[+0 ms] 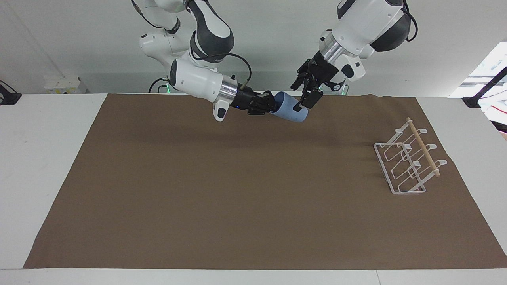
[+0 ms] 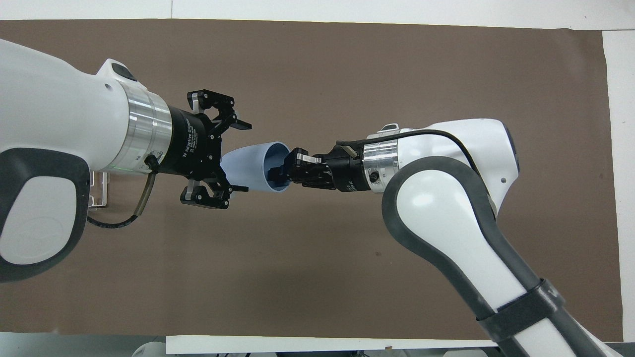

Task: Hang cup on cup holder
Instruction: 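Grasp the cup rim with the left gripper and open the right gripper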

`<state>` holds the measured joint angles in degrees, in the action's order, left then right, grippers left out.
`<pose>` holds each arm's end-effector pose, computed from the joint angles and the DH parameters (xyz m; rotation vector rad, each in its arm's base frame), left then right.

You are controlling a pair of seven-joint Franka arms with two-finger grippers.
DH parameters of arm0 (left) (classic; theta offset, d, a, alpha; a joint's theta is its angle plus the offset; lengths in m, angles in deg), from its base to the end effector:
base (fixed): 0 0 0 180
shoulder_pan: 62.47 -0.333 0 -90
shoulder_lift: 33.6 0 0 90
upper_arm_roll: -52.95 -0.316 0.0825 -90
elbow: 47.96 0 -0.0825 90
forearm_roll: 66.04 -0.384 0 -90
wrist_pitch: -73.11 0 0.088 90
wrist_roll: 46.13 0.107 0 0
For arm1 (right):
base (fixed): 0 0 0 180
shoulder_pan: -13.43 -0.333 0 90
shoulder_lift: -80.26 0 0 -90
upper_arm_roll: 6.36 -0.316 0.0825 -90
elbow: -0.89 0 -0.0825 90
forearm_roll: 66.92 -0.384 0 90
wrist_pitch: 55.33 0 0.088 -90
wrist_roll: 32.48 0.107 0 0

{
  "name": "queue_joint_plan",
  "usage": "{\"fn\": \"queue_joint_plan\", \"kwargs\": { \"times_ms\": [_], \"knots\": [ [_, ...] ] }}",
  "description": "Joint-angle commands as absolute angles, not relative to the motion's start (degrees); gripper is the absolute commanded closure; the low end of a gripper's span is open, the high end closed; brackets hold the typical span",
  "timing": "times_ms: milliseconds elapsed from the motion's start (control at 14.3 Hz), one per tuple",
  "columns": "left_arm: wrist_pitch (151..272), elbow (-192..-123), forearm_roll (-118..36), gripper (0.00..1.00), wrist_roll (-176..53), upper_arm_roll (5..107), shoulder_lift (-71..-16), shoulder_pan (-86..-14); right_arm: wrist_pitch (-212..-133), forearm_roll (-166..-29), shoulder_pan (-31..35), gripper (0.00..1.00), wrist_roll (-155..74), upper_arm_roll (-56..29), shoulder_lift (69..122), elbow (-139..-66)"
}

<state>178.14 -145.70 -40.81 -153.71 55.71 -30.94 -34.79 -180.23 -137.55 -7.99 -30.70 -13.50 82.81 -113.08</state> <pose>0.4680 -0.3156 0.6180 2.1094 1.8216 -0.4852 0.5023 0.3126 0.4771 -2.0791 0.2401 0.1785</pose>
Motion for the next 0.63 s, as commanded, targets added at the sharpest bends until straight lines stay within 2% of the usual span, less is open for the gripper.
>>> {"fn": "queue_joint_plan", "kwargs": {
  "times_ms": [0,490,560],
  "knots": [
    [181.8,-151.3,-40.2,0.00,-154.7,55.0,-28.4,-33.2,-180.6,-138.7,-7.8,1.00,-30.2,-13.6,81.1,-114.6],
    [190.9,-156.9,-40.2,0.00,-155.9,55.6,-28.9,-30.7,-180.5,-138.7,-7.8,1.00,-30.2,-13.6,81.1,-114.6],
    [191.3,-157.2,-40.2,0.05,-155.6,55.6,-28.9,-30.3,-180.5,-138.7,-7.8,1.00,-30.2,-13.6,81.1,-114.6]
  ]
}}
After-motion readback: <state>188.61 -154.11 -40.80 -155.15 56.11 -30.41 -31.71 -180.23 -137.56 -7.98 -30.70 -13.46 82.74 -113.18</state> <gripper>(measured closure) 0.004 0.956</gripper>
